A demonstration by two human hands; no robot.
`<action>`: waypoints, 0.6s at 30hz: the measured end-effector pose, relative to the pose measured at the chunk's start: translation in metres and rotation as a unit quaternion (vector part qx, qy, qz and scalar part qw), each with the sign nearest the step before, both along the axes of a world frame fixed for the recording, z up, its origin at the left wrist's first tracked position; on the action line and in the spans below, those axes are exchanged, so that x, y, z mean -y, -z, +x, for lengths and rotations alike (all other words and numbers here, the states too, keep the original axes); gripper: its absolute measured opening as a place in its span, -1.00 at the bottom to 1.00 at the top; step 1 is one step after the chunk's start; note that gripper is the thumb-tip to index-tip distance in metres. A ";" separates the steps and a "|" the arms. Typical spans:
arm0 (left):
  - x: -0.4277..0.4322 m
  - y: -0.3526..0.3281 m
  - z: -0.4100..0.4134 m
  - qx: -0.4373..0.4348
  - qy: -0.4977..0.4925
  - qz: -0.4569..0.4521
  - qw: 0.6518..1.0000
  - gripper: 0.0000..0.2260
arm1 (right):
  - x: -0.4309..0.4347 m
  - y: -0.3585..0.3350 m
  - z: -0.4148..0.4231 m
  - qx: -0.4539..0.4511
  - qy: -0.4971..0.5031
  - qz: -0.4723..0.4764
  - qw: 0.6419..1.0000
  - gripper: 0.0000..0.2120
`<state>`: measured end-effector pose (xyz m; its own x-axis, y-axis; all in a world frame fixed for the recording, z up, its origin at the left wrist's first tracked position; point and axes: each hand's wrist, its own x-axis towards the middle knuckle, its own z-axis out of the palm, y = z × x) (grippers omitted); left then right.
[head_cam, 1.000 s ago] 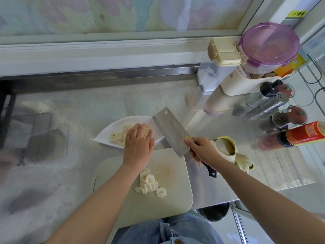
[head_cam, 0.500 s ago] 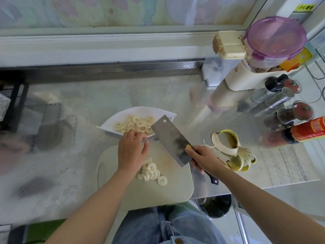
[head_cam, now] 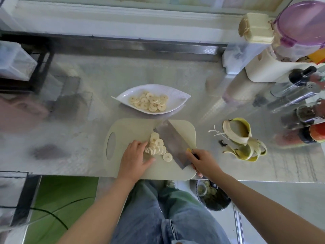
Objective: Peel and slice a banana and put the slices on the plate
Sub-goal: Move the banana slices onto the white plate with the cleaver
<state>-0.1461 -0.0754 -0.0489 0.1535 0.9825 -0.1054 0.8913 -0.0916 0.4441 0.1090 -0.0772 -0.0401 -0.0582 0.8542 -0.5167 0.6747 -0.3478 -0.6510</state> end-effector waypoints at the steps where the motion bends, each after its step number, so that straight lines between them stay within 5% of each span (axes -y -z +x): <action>1: 0.001 -0.002 0.003 0.023 -0.022 -0.013 0.999 -0.51 | 0.000 0.000 -0.003 0.006 -0.008 0.003 1.000 -0.56; 18: -0.019 -0.020 0.036 0.129 -0.150 -0.031 0.980 -0.66 | -0.011 -0.008 -0.016 -0.149 0.033 -0.104 0.983 -0.57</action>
